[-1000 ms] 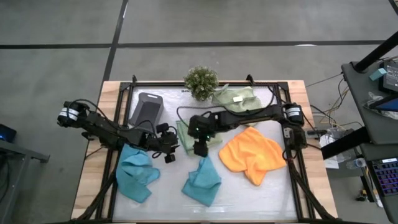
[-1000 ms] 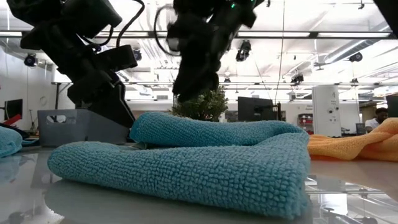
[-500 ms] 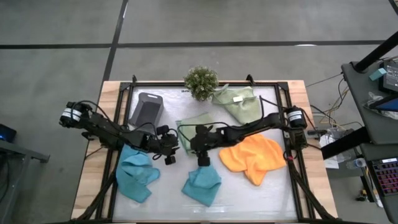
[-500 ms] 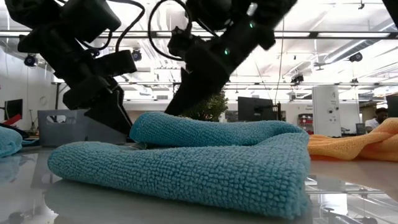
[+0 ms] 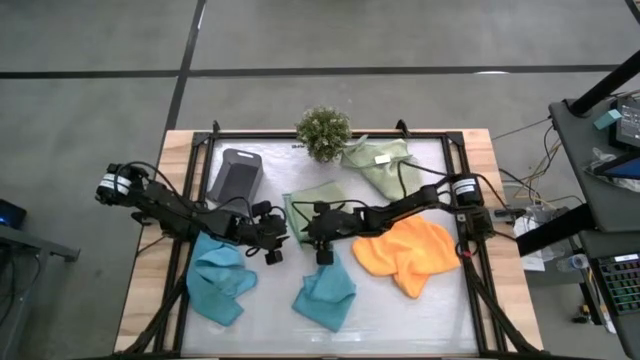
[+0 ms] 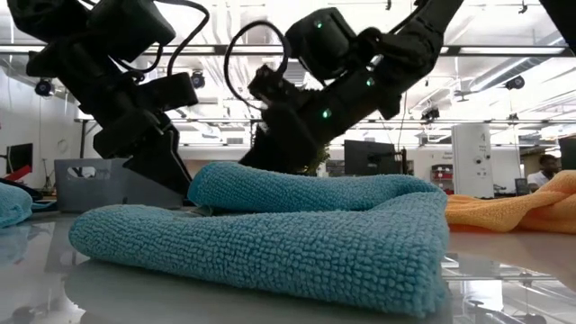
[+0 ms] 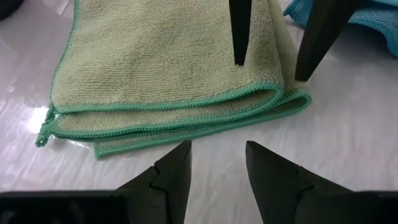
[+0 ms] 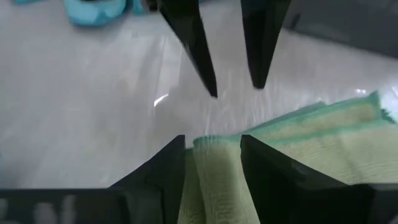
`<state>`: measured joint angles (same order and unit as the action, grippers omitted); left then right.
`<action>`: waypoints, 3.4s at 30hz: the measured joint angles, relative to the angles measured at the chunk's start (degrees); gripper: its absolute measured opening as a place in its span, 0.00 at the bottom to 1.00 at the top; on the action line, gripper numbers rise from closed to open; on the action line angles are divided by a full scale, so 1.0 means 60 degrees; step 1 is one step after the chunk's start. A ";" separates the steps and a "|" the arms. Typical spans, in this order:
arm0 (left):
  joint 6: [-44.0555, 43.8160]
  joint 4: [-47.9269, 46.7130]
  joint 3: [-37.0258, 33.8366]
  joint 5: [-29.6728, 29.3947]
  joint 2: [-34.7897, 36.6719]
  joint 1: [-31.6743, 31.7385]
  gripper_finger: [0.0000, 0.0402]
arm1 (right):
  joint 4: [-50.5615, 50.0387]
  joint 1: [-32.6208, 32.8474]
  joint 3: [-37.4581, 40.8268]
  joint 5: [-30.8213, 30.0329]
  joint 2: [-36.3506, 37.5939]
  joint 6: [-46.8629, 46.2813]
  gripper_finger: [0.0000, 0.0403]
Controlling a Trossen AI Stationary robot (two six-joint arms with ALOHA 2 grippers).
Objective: Fold microfiber towels
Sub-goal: Fold the left green microfiber cloth
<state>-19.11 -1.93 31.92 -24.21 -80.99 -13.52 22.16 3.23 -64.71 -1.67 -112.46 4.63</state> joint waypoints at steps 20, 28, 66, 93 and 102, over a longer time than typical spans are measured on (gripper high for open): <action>0.0000 -0.0011 -0.0015 -0.0018 -0.0004 0.0000 0.34 | -0.1049 -0.0063 -0.0195 0.0018 0.0378 0.0601 0.02; 0.0026 -0.0018 -0.0015 -0.0022 -0.0004 0.0000 0.34 | -0.1713 -0.0041 -0.0233 0.0028 0.0859 0.0319 0.02; 0.0492 -0.0011 0.0906 -0.0018 -0.0004 0.0258 0.34 | -0.3545 0.0018 0.0118 0.0951 0.2205 0.0954 0.37; -0.7021 -0.5685 0.4951 0.0384 -0.2407 0.2311 0.28 | -0.0066 -0.1816 0.5303 0.0272 0.7736 0.2214 0.32; -0.7022 -0.5561 0.5012 0.0448 -0.2915 0.2878 0.36 | -0.0121 -0.1816 0.5384 0.0273 0.7784 0.2524 0.32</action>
<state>-61.24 -35.30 62.00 -21.52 -98.48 3.75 21.43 -7.66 -32.40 -0.03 -65.76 19.77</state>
